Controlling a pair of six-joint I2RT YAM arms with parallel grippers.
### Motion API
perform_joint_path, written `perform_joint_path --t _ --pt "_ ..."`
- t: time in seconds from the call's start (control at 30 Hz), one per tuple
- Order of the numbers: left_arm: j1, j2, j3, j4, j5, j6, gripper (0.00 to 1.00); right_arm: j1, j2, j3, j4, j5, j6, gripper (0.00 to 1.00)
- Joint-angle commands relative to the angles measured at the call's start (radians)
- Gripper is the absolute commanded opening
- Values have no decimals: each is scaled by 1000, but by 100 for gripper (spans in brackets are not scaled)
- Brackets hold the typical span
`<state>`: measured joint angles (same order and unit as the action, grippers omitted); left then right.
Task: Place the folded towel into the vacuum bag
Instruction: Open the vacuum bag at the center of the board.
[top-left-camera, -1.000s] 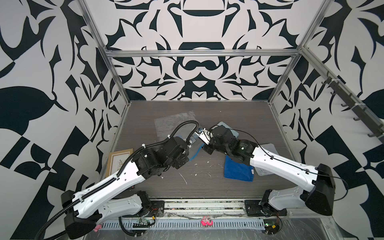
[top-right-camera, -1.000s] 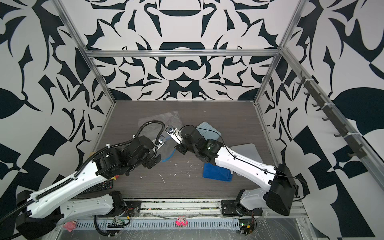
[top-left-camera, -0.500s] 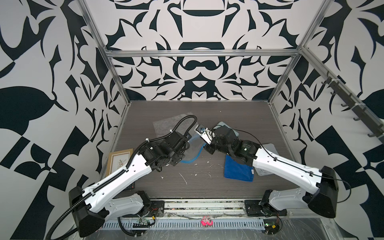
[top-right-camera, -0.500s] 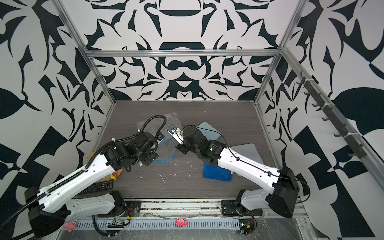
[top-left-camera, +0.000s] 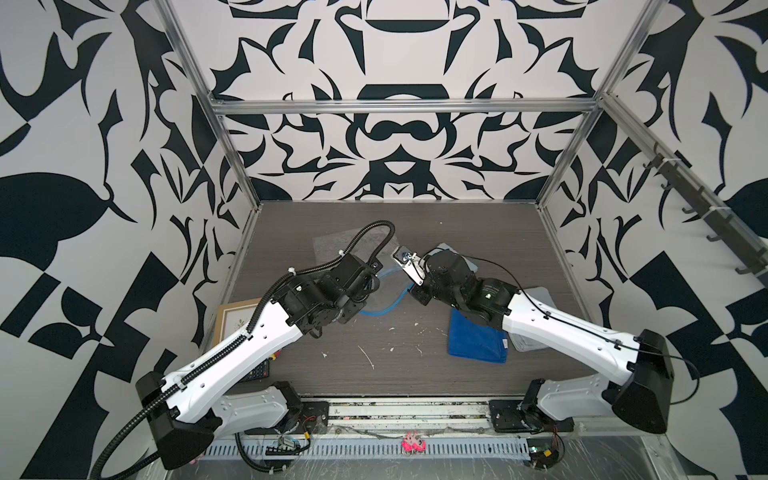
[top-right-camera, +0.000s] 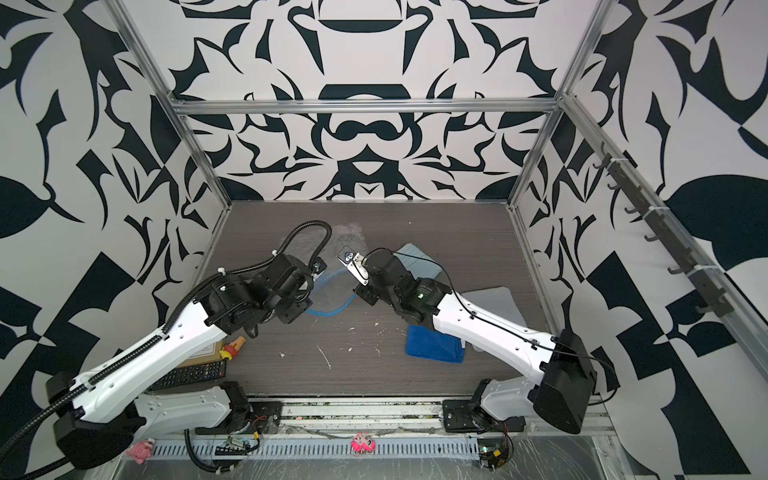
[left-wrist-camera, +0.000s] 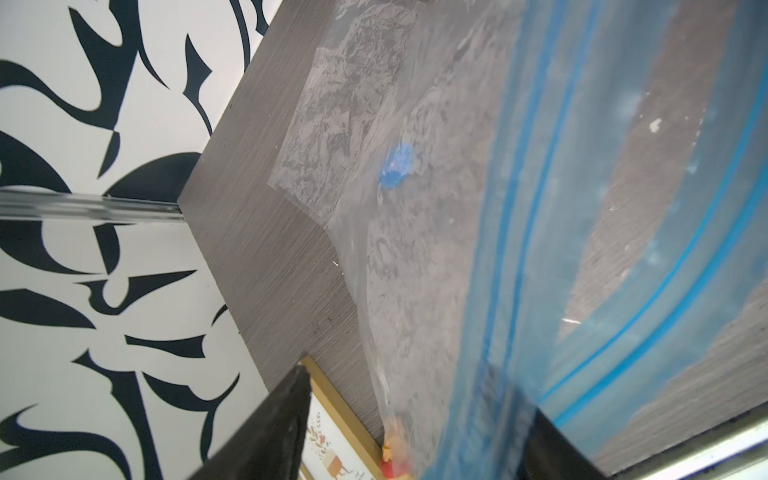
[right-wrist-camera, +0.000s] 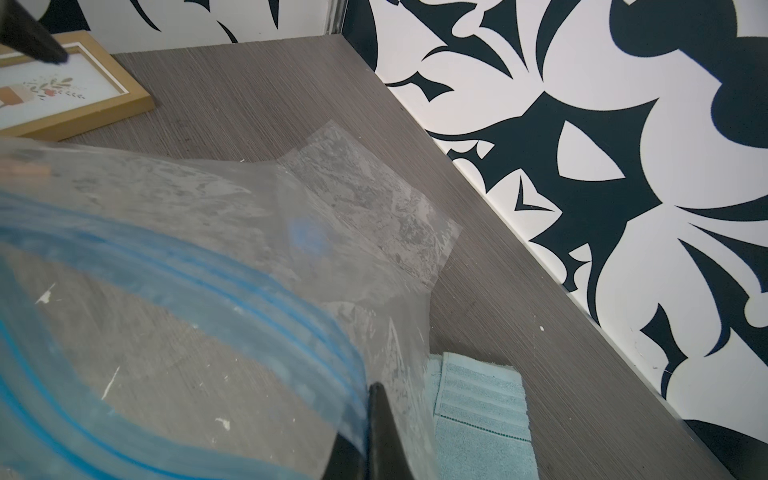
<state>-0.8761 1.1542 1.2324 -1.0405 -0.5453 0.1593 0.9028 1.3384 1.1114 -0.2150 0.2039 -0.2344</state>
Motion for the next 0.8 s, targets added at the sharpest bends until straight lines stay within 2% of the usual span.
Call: perform_joint_path --t 0.0,0.13,0.77 --pt "4 6 36 -71 15 2 61 -7 -3 54 14 27 12 0" --pt "3 10 41 -82 27 7 57 -7 5 67 11 28 13 0" --pt "3 81 37 -119 -111 12 51 -17 -1 71 13 9 4 0"
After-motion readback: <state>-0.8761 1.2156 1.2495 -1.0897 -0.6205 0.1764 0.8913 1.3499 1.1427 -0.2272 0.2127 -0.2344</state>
